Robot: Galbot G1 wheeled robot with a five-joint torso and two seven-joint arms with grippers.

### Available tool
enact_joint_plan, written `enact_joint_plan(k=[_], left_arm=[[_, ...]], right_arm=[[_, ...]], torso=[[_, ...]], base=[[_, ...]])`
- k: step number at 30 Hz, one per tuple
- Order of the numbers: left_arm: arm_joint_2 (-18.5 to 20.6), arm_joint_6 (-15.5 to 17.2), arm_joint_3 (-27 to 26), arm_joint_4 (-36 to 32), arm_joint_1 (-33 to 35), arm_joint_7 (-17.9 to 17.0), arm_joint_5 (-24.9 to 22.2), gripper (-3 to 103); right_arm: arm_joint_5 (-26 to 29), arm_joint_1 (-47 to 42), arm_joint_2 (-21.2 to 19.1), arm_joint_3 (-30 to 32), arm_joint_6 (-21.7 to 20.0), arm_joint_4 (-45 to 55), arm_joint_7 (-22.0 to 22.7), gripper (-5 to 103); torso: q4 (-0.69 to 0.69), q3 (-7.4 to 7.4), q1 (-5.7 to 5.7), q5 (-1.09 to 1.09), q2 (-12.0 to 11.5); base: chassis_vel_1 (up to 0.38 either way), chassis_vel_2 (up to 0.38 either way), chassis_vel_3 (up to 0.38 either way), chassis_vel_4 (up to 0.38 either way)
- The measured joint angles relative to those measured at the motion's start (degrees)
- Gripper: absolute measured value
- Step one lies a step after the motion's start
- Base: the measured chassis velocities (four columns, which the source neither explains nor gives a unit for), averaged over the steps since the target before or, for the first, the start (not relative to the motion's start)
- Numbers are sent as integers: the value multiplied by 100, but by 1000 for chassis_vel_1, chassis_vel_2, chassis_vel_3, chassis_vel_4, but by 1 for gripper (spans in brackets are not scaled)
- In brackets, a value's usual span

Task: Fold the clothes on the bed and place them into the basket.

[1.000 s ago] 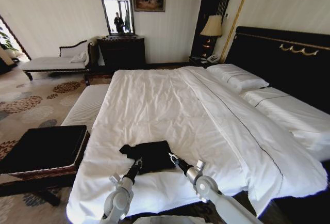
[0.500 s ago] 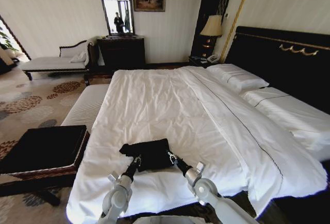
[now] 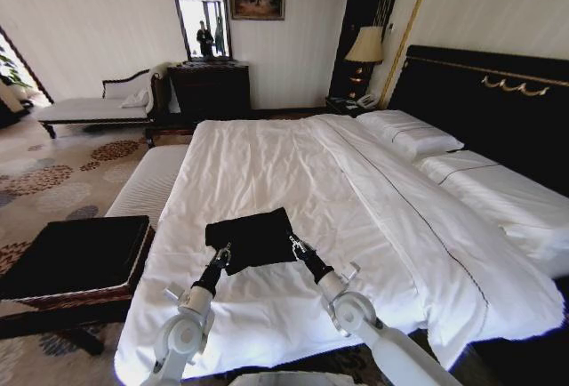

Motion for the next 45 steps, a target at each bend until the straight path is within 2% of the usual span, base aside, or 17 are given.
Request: enact_joint_plan(k=[6,10,32,45], left_arm=[[37,36,-45,-261,166,-71,91,10],[64,39,-53,-306,250,-85,171,10],[7,40,-243,-587,417,-117,266,10],[-4,-3,-299,-646,517,-133,280,10]], right_arm=[[-436,-30,109,-125,130,36,447,4],[-500,-42,129,-168,159,35,516,4],[-737,-178,326,-295,265,-57,516,4],[-941,-251,672,-420,256,-144,572,4]], torso=[[2,0,0,1,0],[0,0,-1,0,0],[0,0,-1,0,0],[0,0,0,0,0]], base=[[0,0,0,0],[0,0,0,0],[0,0,0,0],[0,0,0,0]])
